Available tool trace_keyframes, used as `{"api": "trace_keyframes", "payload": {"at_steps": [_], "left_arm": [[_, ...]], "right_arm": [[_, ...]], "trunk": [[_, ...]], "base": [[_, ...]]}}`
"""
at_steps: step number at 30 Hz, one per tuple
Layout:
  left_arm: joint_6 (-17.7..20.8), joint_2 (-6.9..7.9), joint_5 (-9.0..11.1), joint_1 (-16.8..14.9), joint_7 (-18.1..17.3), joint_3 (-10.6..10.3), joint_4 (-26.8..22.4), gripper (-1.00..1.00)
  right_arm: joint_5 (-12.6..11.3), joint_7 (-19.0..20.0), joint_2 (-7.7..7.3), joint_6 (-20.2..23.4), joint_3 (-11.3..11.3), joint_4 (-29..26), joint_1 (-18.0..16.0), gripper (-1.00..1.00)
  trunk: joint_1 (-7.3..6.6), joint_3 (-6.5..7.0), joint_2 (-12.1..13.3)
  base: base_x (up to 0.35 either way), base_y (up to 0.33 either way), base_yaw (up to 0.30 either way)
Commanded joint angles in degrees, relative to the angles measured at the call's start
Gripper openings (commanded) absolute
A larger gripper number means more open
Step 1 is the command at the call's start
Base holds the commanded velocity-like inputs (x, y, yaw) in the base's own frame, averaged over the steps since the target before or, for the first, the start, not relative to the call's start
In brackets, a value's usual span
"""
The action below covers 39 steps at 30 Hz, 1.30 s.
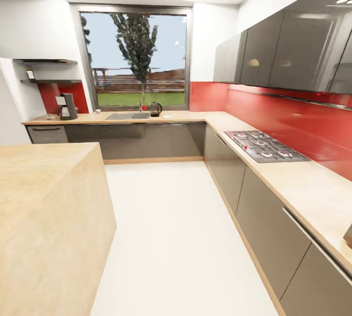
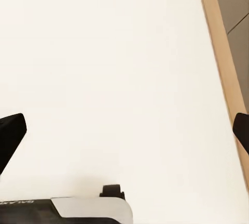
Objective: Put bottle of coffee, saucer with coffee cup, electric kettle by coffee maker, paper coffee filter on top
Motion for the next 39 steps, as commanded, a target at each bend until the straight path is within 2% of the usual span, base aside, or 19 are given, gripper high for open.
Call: {"api": "trace_keyframes", "payload": {"at_steps": [1, 8, 16, 24, 39], "left_arm": [[-0.2, 0.02, -0.1, -0.1, 0.1, 0.0, 0.0, 1.00], [-0.3, 0.13, -0.1, 0.0, 0.1, 0.0, 0.0, 1.00], [-0.4, 0.21, 0.0, -0.1, 0.1, 0.1, 0.0, 1.00], [-0.4, 1.09, 0.4, -0.1, 0.1, 0.2, 0.1, 1.00], [-0.4, 1.36, 0.4, -0.1, 0.1, 0.2, 0.1, 1.00]], "right_arm": [[0.0, 0.0, 0.02, -0.2, -0.1, 0.0, 0.0, 1.00], [-0.1, 0.1, 0.02, -4.3, -0.2, 0.5, 0.0, 1.00], [-0.2, 0.2, 0.02, -4.6, -0.1, 0.5, 0.0, 1.00], [0.0, 0.3, 0.02, -4.6, 0.1, 0.5, 0.0, 1.00], [0.1, 0.3, 0.10, -4.6, 0.2, 0.6, 0.0, 1.00]], "trunk": [[0.05, -0.02, 0.0], [0.05, -0.02, 0.0], [0.05, -0.02, 0.0], [0.05, -0.02, 0.0], [0.05, -0.02, 0.0]], "base": [[0.338, 0.000, 0.000], [0.338, 0.000, 0.000], [0.338, 0.000, 0.000], [0.338, 0.000, 0.000], [0.338, 0.000, 0.000]]}}
